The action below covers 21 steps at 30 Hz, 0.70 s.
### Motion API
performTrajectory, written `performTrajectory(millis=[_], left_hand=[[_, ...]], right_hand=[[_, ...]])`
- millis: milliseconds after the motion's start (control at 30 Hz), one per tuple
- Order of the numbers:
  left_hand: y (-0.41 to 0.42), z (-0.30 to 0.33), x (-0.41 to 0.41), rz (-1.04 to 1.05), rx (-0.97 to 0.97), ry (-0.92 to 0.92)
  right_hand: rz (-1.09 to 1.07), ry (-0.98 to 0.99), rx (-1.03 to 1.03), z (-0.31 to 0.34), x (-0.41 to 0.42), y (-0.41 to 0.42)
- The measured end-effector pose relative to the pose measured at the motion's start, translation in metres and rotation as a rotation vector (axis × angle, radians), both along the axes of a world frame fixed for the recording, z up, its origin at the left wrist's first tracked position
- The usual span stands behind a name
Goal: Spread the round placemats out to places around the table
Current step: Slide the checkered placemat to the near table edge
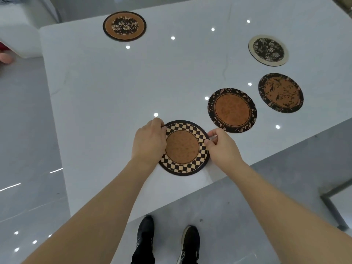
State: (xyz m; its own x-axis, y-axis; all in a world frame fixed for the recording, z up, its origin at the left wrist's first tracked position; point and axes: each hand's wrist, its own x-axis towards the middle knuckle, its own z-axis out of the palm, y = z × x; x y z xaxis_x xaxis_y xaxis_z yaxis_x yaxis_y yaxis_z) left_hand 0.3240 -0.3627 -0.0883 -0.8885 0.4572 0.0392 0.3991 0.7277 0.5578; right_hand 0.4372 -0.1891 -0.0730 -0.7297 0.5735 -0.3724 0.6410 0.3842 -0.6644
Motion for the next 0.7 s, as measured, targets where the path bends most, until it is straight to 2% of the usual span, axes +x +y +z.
performTrajectory(millis=[133, 567, 700], left_hand=[[0.000, 0.004, -0.001, 0.030, 0.010, -0.061], [-0.006, 0.015, -0.007, -0.028, -0.171, -0.197], [-0.008, 0.018, -0.008, -0.015, -0.206, -0.295]], right_hand=[[0.022, -0.010, 0.012, 0.000, -0.001, 0.000], [0.067, -0.077, 0.004, -0.003, -0.003, 0.006], [0.101, -0.119, 0.012, -0.003, -0.002, 0.007]])
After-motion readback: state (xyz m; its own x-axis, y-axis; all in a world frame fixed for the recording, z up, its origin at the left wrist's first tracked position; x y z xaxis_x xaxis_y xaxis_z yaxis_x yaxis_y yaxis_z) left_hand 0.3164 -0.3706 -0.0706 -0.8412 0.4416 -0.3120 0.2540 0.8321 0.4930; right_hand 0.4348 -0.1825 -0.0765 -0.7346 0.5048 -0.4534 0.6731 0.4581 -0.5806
